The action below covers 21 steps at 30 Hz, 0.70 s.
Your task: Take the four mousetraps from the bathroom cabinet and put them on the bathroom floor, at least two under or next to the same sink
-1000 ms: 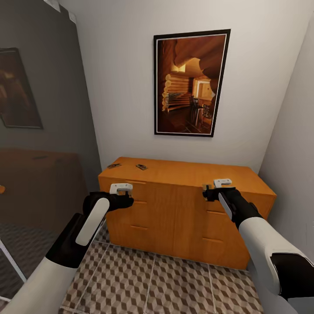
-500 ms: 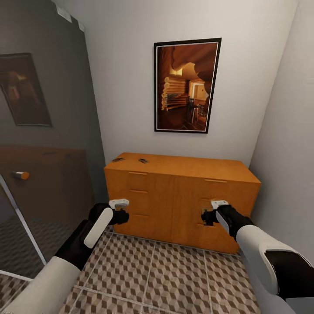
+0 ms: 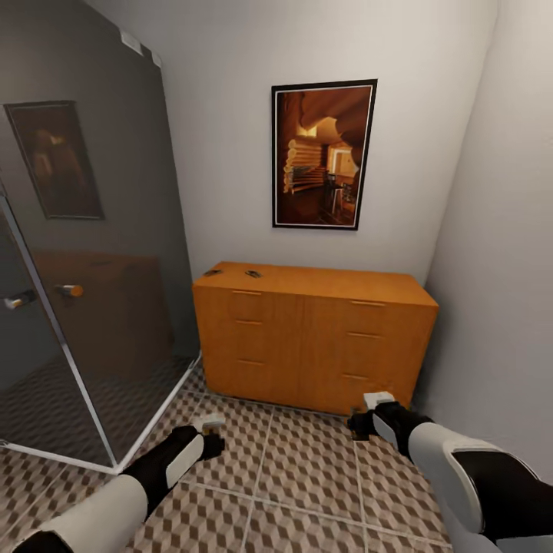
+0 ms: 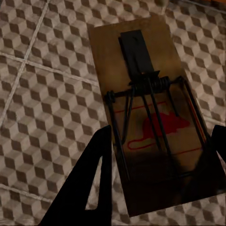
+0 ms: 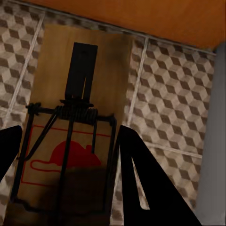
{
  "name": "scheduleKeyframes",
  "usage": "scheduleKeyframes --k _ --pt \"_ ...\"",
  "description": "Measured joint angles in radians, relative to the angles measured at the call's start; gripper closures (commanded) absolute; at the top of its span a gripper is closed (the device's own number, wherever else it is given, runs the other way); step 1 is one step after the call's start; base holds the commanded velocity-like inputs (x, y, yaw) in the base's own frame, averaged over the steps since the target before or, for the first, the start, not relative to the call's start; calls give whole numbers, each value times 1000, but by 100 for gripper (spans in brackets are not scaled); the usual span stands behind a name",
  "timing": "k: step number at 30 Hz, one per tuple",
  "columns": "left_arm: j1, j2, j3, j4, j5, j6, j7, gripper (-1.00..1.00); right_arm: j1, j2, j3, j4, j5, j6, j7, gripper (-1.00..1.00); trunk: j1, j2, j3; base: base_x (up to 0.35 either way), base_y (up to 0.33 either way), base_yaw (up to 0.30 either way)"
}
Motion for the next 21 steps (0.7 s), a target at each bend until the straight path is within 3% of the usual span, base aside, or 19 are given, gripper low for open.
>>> scheduleKeyframes --k 4,9,13,21 --pt "0 -20 -8 145 -2 -75 -77 100 72 11 0 4 0 -7 -2 100 0 0 0 -348 0 0" --pt "1 -79 -8 353 -2 -202 -112 100 140 21 1 5 -2 -8 -3 100 0 0 0 -348 0 0" --pt "6 -101 -8 422 -3 -258 -117 100 191 27 1 5 -2 -9 -4 100 0 0 0 -348 0 0" --pt "14 -104 -10 450 -1 -331 -117 100 293 31 2 5 -2 -85 1 100 0 0 0 -348 0 0"
